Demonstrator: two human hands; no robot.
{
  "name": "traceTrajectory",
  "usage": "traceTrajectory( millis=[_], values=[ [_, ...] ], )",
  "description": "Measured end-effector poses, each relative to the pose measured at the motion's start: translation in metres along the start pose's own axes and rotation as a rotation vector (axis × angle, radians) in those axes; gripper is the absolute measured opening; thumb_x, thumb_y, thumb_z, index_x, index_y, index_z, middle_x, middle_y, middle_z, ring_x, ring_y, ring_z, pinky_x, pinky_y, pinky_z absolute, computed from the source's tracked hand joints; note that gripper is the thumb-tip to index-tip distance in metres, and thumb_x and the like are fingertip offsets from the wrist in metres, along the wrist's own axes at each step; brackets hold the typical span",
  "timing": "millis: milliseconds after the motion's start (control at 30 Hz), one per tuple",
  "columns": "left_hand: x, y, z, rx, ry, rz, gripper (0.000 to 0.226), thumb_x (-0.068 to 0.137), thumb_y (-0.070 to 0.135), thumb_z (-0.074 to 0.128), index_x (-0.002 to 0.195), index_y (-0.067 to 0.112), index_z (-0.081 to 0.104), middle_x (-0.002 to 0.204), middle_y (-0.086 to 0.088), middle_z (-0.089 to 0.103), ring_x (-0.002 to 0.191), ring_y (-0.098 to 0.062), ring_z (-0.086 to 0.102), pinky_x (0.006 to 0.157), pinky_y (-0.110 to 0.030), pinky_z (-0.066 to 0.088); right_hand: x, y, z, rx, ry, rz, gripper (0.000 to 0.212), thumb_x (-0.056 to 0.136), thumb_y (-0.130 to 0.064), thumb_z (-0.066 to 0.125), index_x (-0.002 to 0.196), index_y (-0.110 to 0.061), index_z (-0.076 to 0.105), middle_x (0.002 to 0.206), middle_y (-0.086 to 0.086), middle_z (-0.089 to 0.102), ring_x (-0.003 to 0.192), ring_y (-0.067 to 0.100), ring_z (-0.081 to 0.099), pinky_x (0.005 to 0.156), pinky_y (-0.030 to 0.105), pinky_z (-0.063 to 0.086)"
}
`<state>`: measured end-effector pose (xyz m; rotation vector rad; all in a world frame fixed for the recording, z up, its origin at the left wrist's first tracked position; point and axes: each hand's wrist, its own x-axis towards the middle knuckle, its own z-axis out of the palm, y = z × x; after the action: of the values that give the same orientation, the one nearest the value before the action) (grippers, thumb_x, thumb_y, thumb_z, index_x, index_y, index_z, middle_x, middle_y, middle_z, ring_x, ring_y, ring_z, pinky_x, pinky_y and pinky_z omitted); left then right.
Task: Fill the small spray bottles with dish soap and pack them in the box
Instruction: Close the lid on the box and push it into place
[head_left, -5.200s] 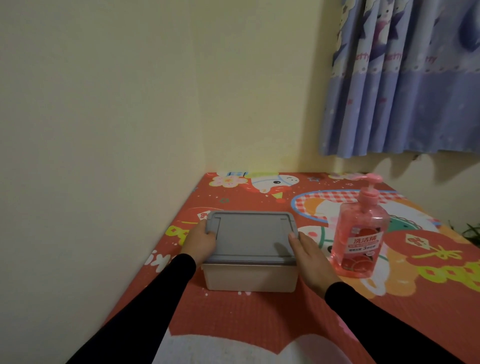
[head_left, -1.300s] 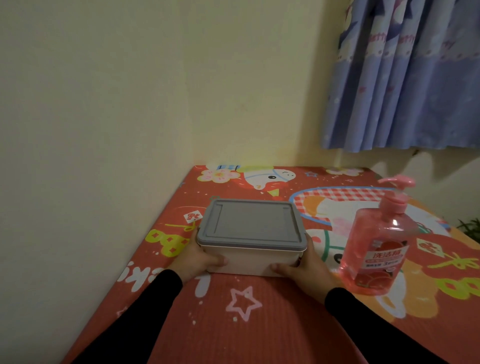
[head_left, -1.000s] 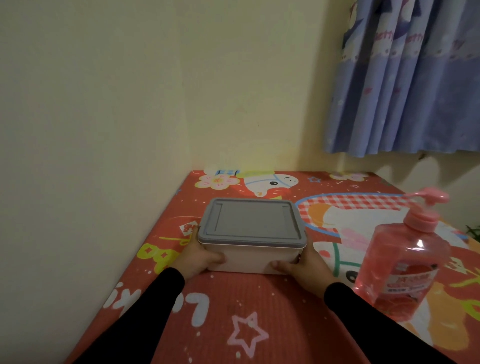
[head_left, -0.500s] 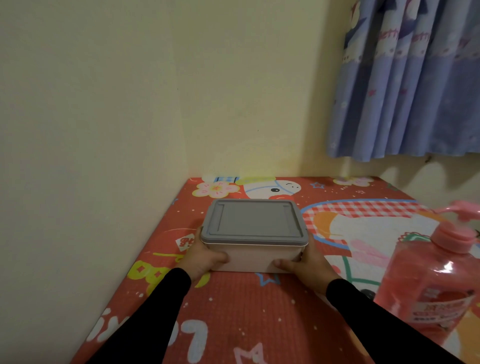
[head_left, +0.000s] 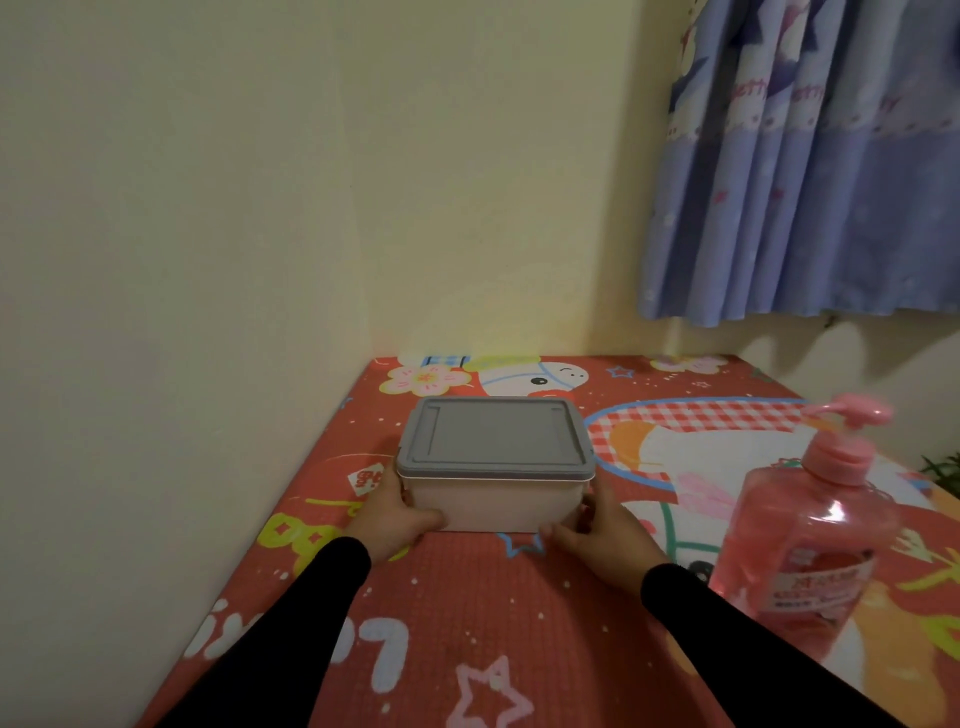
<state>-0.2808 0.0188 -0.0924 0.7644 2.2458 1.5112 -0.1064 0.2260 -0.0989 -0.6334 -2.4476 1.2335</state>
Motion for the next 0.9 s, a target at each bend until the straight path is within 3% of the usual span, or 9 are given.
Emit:
traceTrajectory(
  millis=[133,233,300,367,467,667,767,833,900],
  values=[
    [-0.028,0.011,-0.001,0.293,0.018,0.048,0.081,0.075,0.027,0.075,0.143,0.026,0.030,0.121,0.012,0.048,0.106,-0.012,0.054,0.081,-0.022,0.039,-0.031,-0.009,-0.005,-0.143,-0.046,-0.011,0.086,0.081,-0.046,0.070,0.148,-0.031,0.017,0.134,-0.011,0.052,0.118,0.010,0.056,0.093,0.019,0.043],
    [-0.049,0.014,0.000,0.440,0.030,0.069,0.064,0.084,0.035,0.067,0.139,0.025,0.037,0.125,0.010,0.054,0.108,-0.015,0.055,0.080,-0.023,0.038,-0.060,-0.012,-0.009,-0.285,-0.065,0.023,0.082,0.086,-0.050,0.062,0.150,-0.020,0.019,0.148,-0.001,0.042,0.131,0.014,0.047,0.098,0.017,0.036],
    [-0.062,0.014,0.001,0.507,0.030,0.084,0.059,0.085,0.040,0.064,0.137,0.026,0.040,0.129,0.005,0.057,0.108,-0.015,0.056,0.081,-0.025,0.040,-0.076,-0.011,-0.011,-0.353,-0.071,0.019,0.084,0.086,-0.055,0.057,0.150,-0.017,0.019,0.152,0.001,0.037,0.135,0.015,0.042,0.107,0.023,0.034],
    [-0.074,0.014,0.004,0.603,0.007,0.084,0.071,0.083,0.054,0.058,0.144,0.025,0.035,0.139,0.000,0.052,0.120,-0.020,0.053,0.092,-0.030,0.043,-0.096,-0.010,-0.016,-0.399,-0.068,0.011,0.081,0.088,-0.056,0.054,0.151,-0.016,0.020,0.153,0.001,0.035,0.138,0.016,0.038,0.110,0.026,0.030],
    [-0.089,0.015,0.014,0.741,-0.005,0.039,0.084,0.087,0.061,0.050,0.152,0.016,0.022,0.153,-0.008,0.035,0.139,-0.024,0.036,0.110,-0.031,0.031,-0.119,-0.006,-0.023,-0.447,-0.049,0.017,0.079,0.090,-0.057,0.049,0.152,-0.017,0.020,0.155,0.002,0.031,0.140,0.015,0.034,0.112,0.026,0.027],
    [-0.118,0.021,0.035,0.821,-0.018,0.122,0.089,0.081,0.071,0.038,0.151,0.018,0.026,0.152,-0.006,0.038,0.137,-0.025,0.037,0.112,-0.034,0.030,-0.160,0.004,-0.045,-0.502,0.070,0.036,0.062,0.091,-0.058,0.046,0.141,-0.023,0.040,0.143,0.000,0.045,0.129,0.016,0.046,0.103,0.026,0.036],
    [-0.125,0.022,0.044,0.844,-0.025,0.148,0.083,0.085,0.069,0.039,0.150,0.019,0.029,0.152,-0.004,0.038,0.137,-0.024,0.037,0.112,-0.035,0.031,-0.175,0.013,-0.059,-0.530,0.232,0.070,0.045,0.087,-0.062,0.048,0.112,-0.027,0.061,0.116,-0.002,0.064,0.104,0.015,0.060,0.086,0.027,0.045],
    [-0.127,0.023,0.049,0.866,-0.030,0.149,0.076,0.090,0.064,0.040,0.150,0.019,0.028,0.154,-0.004,0.034,0.140,-0.024,0.033,0.114,-0.036,0.028,-0.182,0.017,-0.069,-0.507,0.349,0.119,0.046,0.082,-0.068,0.048,0.096,-0.027,0.062,0.101,-0.006,0.067,0.090,0.013,0.063,0.076,0.030,0.051],
    [-0.128,0.023,0.054,0.882,-0.035,0.156,0.074,0.091,0.063,0.038,0.151,0.021,0.026,0.155,-0.004,0.032,0.141,-0.023,0.030,0.114,-0.037,0.027,-0.187,0.020,-0.078,-0.436,0.477,0.159,0.053,0.075,-0.075,0.052,0.098,-0.029,0.058,0.099,-0.008,0.066,0.090,0.012,0.064,0.074,0.032,0.053]
  ],
)
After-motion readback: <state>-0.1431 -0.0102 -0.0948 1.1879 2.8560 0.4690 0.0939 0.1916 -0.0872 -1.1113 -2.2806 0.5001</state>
